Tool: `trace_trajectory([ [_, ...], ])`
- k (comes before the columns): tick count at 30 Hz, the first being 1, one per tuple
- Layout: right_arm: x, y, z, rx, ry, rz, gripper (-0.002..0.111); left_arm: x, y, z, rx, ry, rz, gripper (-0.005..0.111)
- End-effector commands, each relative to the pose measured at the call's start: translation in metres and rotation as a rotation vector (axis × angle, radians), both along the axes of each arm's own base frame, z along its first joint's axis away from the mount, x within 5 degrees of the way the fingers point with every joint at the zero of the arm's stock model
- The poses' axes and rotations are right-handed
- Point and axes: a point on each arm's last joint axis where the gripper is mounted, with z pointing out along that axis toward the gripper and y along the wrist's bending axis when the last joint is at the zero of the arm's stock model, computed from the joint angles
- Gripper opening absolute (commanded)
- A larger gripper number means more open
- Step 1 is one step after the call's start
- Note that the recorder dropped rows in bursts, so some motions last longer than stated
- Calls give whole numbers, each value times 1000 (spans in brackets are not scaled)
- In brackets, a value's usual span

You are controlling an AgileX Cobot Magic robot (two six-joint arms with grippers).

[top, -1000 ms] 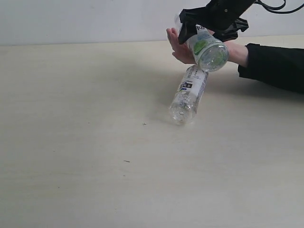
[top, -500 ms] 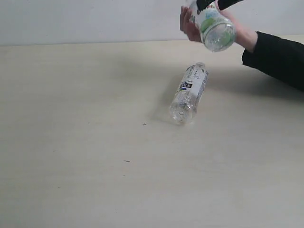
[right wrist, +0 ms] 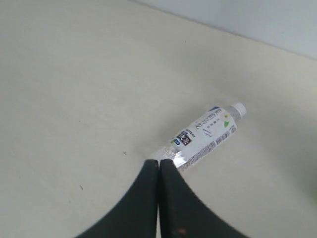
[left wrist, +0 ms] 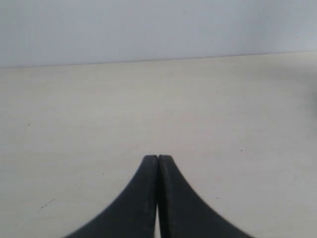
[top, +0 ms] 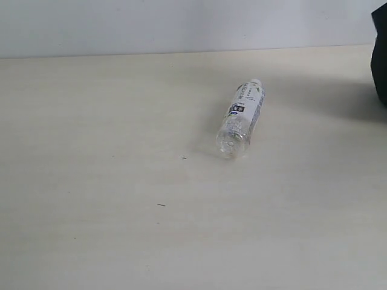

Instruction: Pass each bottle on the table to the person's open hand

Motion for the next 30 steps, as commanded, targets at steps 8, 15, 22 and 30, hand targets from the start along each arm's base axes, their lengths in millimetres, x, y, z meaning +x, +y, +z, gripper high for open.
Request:
trace_trajectory([
  [8, -142, -27, -119, 171, -167, -210, 0, 0, 0, 0, 0, -9, -1, 2],
  [15, -173, -27, -152, 348, -156, -246, 0, 0, 0, 0, 0, -9, -1, 2],
  [22, -178, -27, -151, 334, -244, -192, 0, 0, 0, 0, 0, -9, -1, 2],
  [30, -179, -24, -148, 428, -223, -199, 0, 0, 0, 0, 0, -9, -1, 2],
])
